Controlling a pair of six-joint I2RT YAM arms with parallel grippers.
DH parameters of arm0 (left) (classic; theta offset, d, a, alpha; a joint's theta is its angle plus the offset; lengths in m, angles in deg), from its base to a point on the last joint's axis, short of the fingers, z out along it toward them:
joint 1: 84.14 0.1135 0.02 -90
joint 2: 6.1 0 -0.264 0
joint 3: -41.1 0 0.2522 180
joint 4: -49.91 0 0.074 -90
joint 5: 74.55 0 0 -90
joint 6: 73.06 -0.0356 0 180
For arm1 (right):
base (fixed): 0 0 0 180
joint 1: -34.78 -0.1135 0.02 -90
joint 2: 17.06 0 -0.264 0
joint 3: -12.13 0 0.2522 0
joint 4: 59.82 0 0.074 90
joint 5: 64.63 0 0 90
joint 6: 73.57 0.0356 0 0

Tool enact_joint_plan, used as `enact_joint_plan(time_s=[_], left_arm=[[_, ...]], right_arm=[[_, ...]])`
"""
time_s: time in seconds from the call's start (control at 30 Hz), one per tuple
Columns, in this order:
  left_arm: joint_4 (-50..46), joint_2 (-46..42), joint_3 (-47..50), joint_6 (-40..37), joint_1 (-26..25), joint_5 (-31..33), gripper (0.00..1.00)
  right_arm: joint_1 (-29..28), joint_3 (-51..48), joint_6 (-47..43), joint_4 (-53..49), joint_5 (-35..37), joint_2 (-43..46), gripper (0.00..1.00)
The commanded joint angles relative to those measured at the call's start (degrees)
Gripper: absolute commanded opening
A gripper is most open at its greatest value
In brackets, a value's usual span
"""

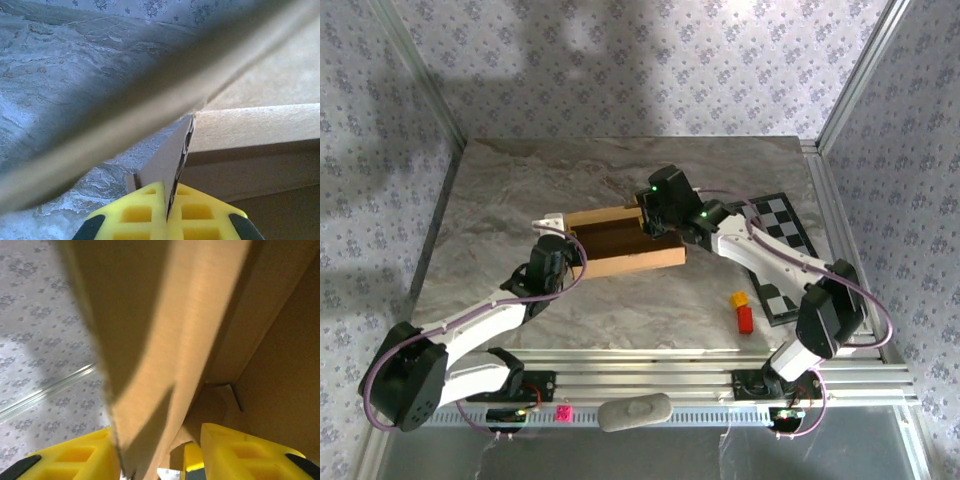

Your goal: Fold the paper box

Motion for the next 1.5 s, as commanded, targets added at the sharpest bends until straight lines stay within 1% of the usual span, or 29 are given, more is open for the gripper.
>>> enact_joint_plan(time_s=[0.0,0.13,0.17,0.2,0.23,0.33,0.43,0.47,0.57,0.63,0.67,0.7,0.77,0.83,0.9,0.93,0.97,1.07,1.1,1.17,1.23,1.33,1.4,1.47], left_arm=[[-1.3,0.6,0.6,-0.6,-0.3,0.3,0.0],[-2.6,0.3,-0.1,0.6,-0.4,0.2,0.0],[-3.4,0.1,-0.5,1.2,-0.3,0.1,0.04],[-4.9,-0.2,-1.0,2.0,-0.3,-0.1,0.17],[-6.5,-0.9,-1.6,3.3,-0.4,-0.4,0.29],[-13.2,-3.8,-3.1,8.3,-0.7,-1.5,0.48],[-22.1,-8.6,-4.1,12.6,-2.5,-1.5,0.6],[-25.6,-10.3,-4.4,14.2,-3.1,-1.2,0.61],[-36.0,-17.0,-4.6,19.3,-4.2,-0.6,0.64],[-41.0,-21.8,-3.8,22.1,-4.3,-1.9,0.65],[-43.1,-24.7,-3.4,23.3,-4.3,-2.9,0.77],[-45.7,-27.2,-3.3,25.0,-4.4,-3.4,0.79],[-50.3,-31.0,-4.0,27.5,-4.3,-3.4,0.79],[-53.7,-32.2,-6.0,29.3,-4.2,-2.7,0.77],[-53.2,-30.5,-8.4,30.3,-3.3,-3.6,0.69],[-52.6,-28.4,-9.8,31.0,-2.2,-5.4,0.67],[-52.0,-25.0,-11.6,32.1,-0.3,-8.5,0.63],[-51.5,-11.8,-18.6,33.8,5.9,-21.5,0.58],[-52.9,-7.2,-21.9,34.0,7.0,-23.9,0.57],[-55.5,-1.0,-27.3,33.9,7.2,-25.2,0.59],[-56.1,2.8,-30.1,35.2,7.3,-25.9,0.59],[-53.3,6.2,-29.2,39.2,7.5,-28.5,0.59],[-51.8,8.3,-28.5,40.5,7.5,-30.4,0.59],[-51.0,9.6,-28.1,41.3,7.4,-30.9,0.59]], right_arm=[[0.3,1.7,1.5,-0.6,-1.4,-0.5,0.32],[0.6,0.6,0.7,-2.9,-1.3,0.6,0.13],[0.7,-0.1,0.5,-2.9,-1.2,0.9,0.08],[0.8,-1.0,0.2,-2.2,-1.3,1.1,0.02],[0.9,-1.9,-0.2,-2.0,-1.6,1.3,0.0],[1.4,-5.2,-1.6,1.0,-2.4,1.6,0.0],[2.0,-8.1,-2.8,4.9,-2.9,2.4,0.0],[2.2,-10.9,-2.8,5.9,-2.9,2.7,0.0],[2.7,-14.0,-3.3,8.9,-3.5,3.2,0.0],[3.1,-15.6,-3.2,10.0,-4.4,3.5,0.0],[3.3,-16.5,-3.2,10.6,-4.7,3.8,0.0],[3.5,-17.5,-3.5,11.2,-4.9,4.1,0.0],[4.2,-19.4,-4.5,12.8,-6.7,4.2,0.0],[5.1,-20.5,-6.6,13.4,-8.9,4.1,0.0],[5.7,-21.4,-9.3,12.4,-10.0,4.3,0.0],[5.9,-21.7,-10.4,11.6,-10.6,4.3,0.0],[6.3,-22.1,-11.6,11.1,-11.6,4.0,0.0],[7.0,-23.9,-14.4,10.1,-13.8,3.1,0.0],[7.0,-24.7,-15.1,9.9,-13.7,2.7,0.0],[7.3,-25.8,-16.1,10.7,-14.5,1.5,0.0],[7.8,-26.0,-17.2,11.7,-15.8,-0.3,0.0],[8.2,-25.0,-18.7,9.8,-17.3,-2.4,0.0],[8.3,-24.3,-19.2,8.1,-17.7,-3.4,0.0],[8.3,-23.7,-19.5,6.5,-17.8,-3.8,0.0]])
